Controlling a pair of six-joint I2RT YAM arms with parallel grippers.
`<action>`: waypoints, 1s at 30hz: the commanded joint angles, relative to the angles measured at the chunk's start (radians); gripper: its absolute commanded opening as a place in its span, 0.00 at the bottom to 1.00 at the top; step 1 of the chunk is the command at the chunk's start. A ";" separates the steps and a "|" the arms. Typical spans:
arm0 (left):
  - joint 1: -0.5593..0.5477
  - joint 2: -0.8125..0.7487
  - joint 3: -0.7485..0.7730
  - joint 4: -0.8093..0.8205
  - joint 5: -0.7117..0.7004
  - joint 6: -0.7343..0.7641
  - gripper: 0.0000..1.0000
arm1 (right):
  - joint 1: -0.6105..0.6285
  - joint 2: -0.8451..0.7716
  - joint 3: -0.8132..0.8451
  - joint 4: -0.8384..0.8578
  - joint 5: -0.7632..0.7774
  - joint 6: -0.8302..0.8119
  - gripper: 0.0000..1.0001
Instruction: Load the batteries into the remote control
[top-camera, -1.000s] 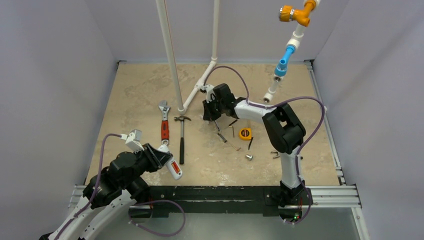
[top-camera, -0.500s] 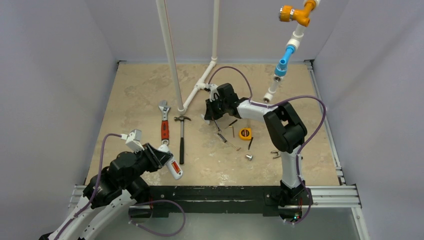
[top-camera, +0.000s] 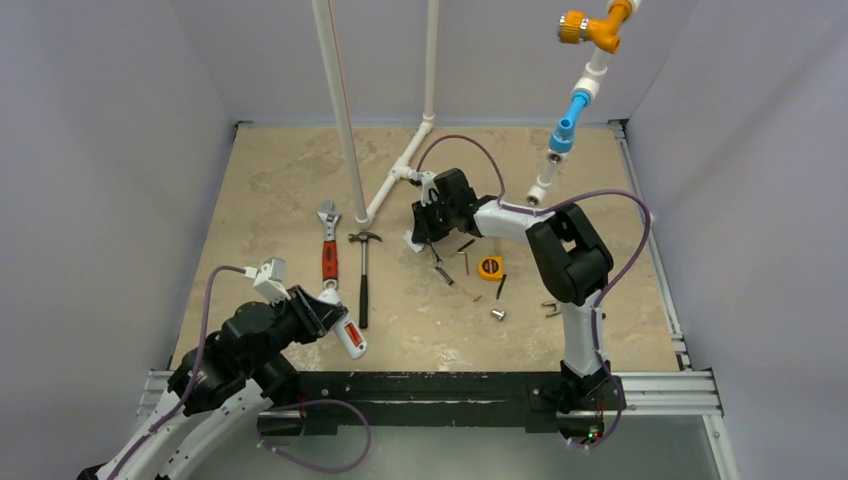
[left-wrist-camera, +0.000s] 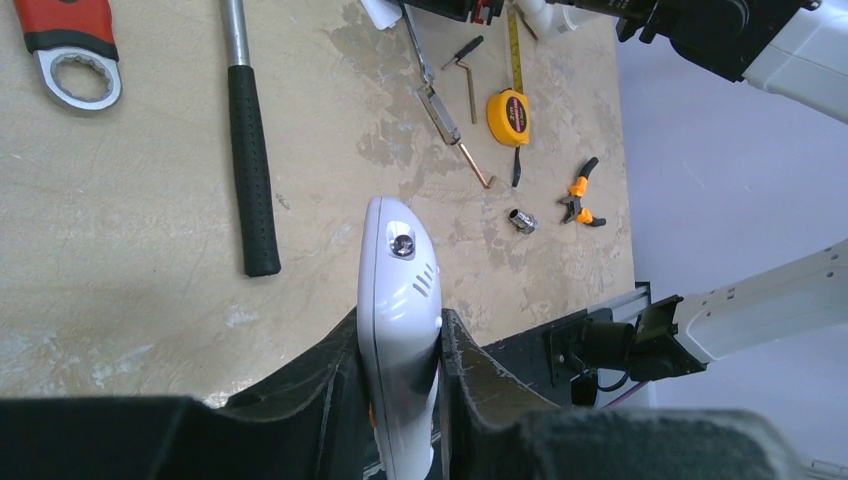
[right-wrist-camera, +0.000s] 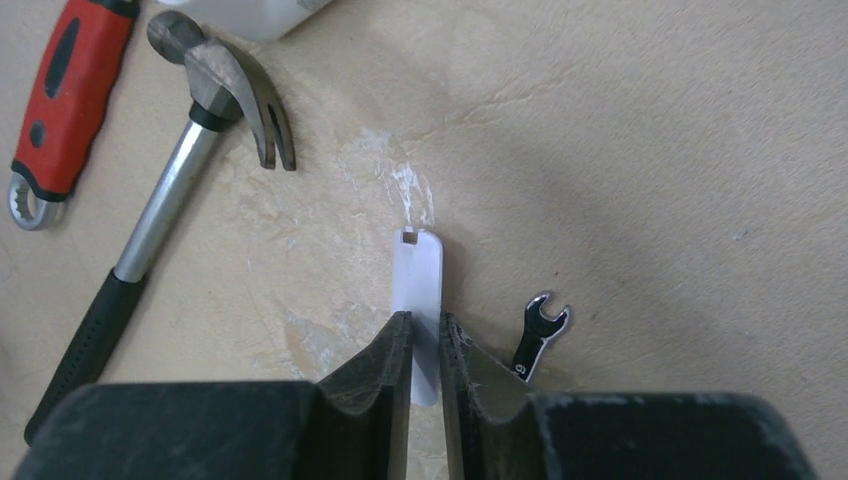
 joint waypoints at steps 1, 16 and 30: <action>-0.001 0.007 0.003 0.056 0.011 -0.015 0.00 | 0.005 0.029 -0.005 -0.070 0.013 -0.026 0.15; -0.001 0.012 0.003 0.060 0.016 -0.012 0.00 | 0.059 0.007 -0.036 -0.113 0.051 -0.071 0.23; -0.001 -0.008 -0.008 0.050 0.022 -0.017 0.00 | 0.117 -0.075 -0.149 -0.112 0.100 -0.082 0.09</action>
